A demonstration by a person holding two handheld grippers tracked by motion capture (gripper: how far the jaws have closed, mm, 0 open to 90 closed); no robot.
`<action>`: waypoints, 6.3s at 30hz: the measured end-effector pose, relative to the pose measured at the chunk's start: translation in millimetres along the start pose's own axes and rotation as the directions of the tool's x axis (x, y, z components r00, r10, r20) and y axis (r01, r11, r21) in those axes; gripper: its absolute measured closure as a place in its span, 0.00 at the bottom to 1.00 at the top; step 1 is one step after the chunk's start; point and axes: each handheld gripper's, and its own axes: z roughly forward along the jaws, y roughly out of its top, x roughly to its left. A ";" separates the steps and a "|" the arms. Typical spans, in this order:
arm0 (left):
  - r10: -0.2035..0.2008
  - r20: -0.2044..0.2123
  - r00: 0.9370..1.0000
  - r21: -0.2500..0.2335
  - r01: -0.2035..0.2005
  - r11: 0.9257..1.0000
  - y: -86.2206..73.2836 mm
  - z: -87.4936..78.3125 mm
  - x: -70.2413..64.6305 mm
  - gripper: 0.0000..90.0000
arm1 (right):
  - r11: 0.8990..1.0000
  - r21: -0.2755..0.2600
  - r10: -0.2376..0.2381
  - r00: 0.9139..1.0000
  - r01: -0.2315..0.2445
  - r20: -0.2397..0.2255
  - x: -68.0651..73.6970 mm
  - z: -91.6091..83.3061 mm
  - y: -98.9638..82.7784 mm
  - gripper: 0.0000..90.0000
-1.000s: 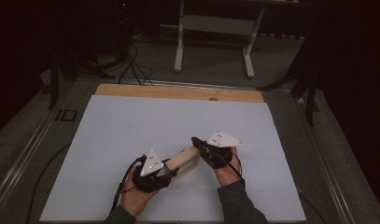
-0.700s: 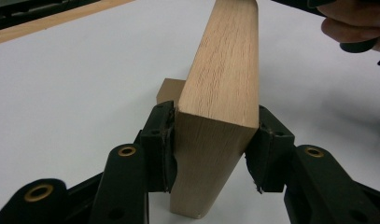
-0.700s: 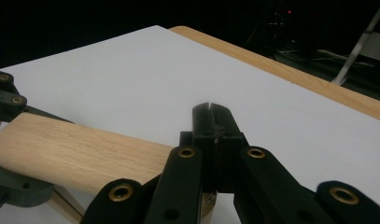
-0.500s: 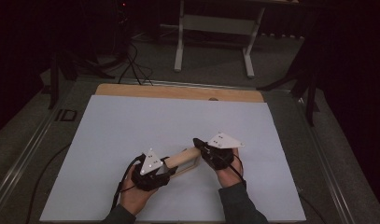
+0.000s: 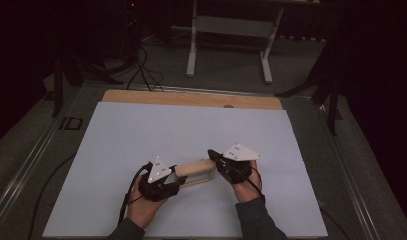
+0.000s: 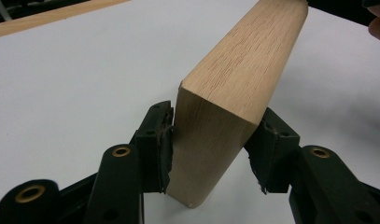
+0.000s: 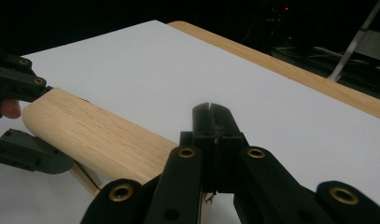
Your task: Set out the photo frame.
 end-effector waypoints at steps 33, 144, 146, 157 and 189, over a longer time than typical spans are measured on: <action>-0.044 -0.025 0.999 0.012 0.045 0.999 -3.9 2.4 5.0 0.57 | 1.000 0.002 0.021 0.994 -0.021 -0.109 -5.5 -13.4 1.1 0.55; -0.082 -0.001 0.997 -0.035 0.082 0.996 24.7 31.2 60.6 0.60 | 0.995 0.104 0.020 0.998 -0.014 -0.059 -27.1 42.0 -6.9 0.55; -0.088 0.002 0.996 -0.039 0.088 0.995 23.9 31.9 60.4 0.59 | 0.995 0.103 0.026 0.998 -0.020 -0.059 -26.9 42.0 -7.4 0.55; -0.084 0.000 0.996 -0.016 0.084 0.996 16.5 39.1 58.2 0.55 | 0.992 0.123 0.052 0.995 -0.042 -0.081 -28.2 45.4 -17.1 0.55; -0.168 -0.003 0.986 0.036 0.168 0.985 1.2 53.1 71.7 0.65 | 0.978 0.197 0.085 0.995 -0.074 -0.048 -34.6 54.7 -35.6 0.67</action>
